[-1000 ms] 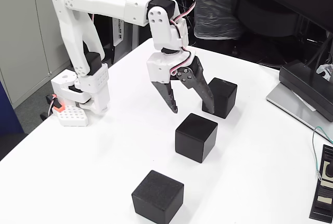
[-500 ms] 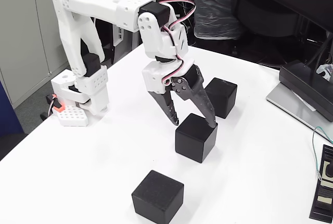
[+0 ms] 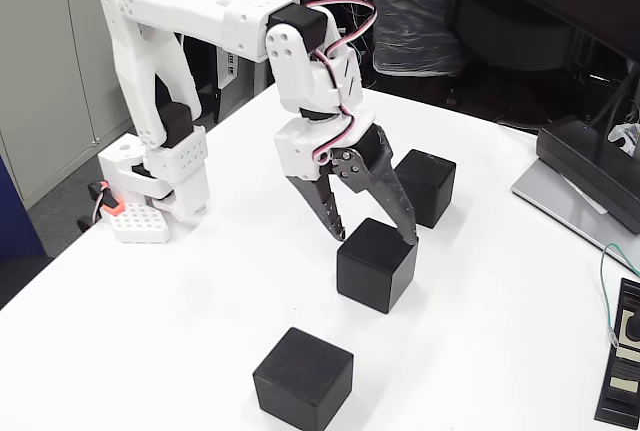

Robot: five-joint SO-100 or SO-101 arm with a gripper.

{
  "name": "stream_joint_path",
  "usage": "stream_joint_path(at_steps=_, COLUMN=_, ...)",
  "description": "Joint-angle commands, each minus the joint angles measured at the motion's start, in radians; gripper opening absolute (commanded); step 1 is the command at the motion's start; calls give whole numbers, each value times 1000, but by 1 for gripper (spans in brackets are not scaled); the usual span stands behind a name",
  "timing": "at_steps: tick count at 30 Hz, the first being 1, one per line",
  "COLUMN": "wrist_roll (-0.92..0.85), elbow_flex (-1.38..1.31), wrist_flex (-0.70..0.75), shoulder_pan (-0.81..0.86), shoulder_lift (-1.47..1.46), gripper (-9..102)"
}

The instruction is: Stack the 3 blocks

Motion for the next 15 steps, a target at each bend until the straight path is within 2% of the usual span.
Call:
stream_joint_path(at_steps=1, wrist_roll=-11, elbow_flex=-37, wrist_flex=-2, shoulder_pan=-2, shoulder_lift=8, gripper=29)
stream_joint_path(at_steps=15, wrist_roll=-8, elbow_flex=-31, wrist_flex=-3, shoulder_pan=-2, shoulder_lift=8, gripper=30)
